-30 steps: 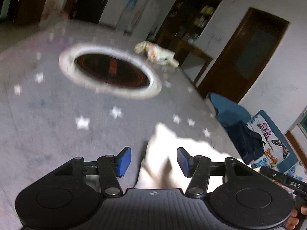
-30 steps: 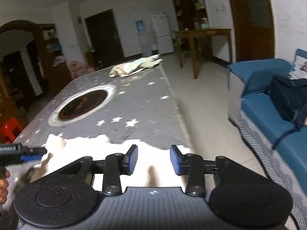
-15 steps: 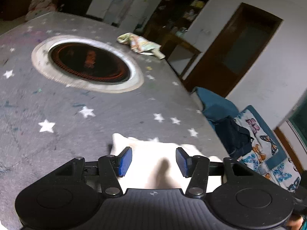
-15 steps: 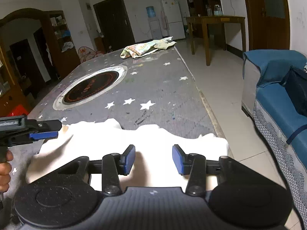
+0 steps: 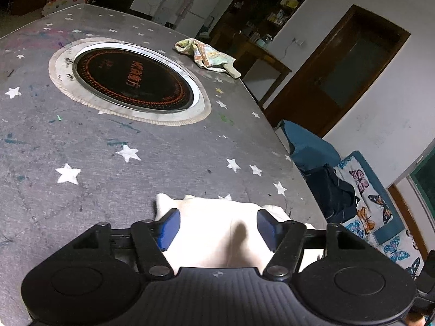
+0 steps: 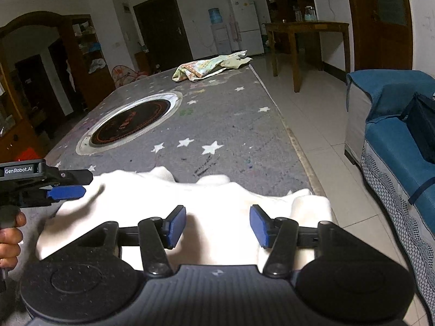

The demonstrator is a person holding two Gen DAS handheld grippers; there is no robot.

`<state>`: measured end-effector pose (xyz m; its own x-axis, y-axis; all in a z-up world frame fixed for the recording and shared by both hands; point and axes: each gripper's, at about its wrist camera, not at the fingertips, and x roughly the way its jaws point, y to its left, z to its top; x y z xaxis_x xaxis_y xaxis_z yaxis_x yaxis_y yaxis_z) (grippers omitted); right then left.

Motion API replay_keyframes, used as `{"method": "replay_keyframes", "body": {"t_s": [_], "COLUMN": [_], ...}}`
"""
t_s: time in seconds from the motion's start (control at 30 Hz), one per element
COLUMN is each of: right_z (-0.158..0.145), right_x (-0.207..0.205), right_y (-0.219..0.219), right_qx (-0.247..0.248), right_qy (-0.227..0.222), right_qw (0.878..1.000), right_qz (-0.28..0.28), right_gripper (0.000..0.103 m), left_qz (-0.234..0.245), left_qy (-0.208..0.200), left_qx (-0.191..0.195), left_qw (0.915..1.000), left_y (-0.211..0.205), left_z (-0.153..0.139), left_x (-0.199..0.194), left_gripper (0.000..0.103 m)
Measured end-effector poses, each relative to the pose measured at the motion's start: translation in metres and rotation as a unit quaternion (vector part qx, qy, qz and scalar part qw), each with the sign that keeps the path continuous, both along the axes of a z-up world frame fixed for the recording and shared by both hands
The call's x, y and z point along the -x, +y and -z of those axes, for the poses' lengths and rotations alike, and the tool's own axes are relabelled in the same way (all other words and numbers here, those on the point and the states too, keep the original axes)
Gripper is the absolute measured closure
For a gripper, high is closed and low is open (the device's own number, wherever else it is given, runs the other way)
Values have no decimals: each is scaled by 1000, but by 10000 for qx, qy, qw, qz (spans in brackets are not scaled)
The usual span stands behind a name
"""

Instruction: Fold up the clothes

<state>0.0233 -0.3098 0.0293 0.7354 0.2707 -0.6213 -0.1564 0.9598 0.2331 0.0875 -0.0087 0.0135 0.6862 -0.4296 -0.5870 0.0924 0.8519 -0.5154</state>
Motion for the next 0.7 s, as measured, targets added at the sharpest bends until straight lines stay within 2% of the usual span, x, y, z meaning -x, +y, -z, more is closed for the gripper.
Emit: {"method": "replay_keyframes", "body": {"t_s": [0.2,0.27,0.33,0.43,0.7], "right_z": [6,4,1,-1,1], "right_x": [-3,-3,-1,1,0], "right_y": [1,1,1,0,3], "right_qx": [8,9,-16,-21,69], "right_qy": [12,8,-4,-48,-35], "right_qw": [10000,10000,10000,10000,10000], "right_qz": [38,30,13,49,20], "right_gripper": [46,46,44,38,36], "left_qz": [67,94,127,102,206], "left_qy": [32,54,66,76,-36], "left_qx": [-112,-121,-101,0,-400], "left_qw": [9999,9999,9998,9999,9990], "left_y": [-6,-8,-10,-11,-23], "left_z": [-2,-4,-5,-4,-6], "left_x": [-2,-3,-3,-4,-1], "left_gripper": [30,25,16,9,6]}}
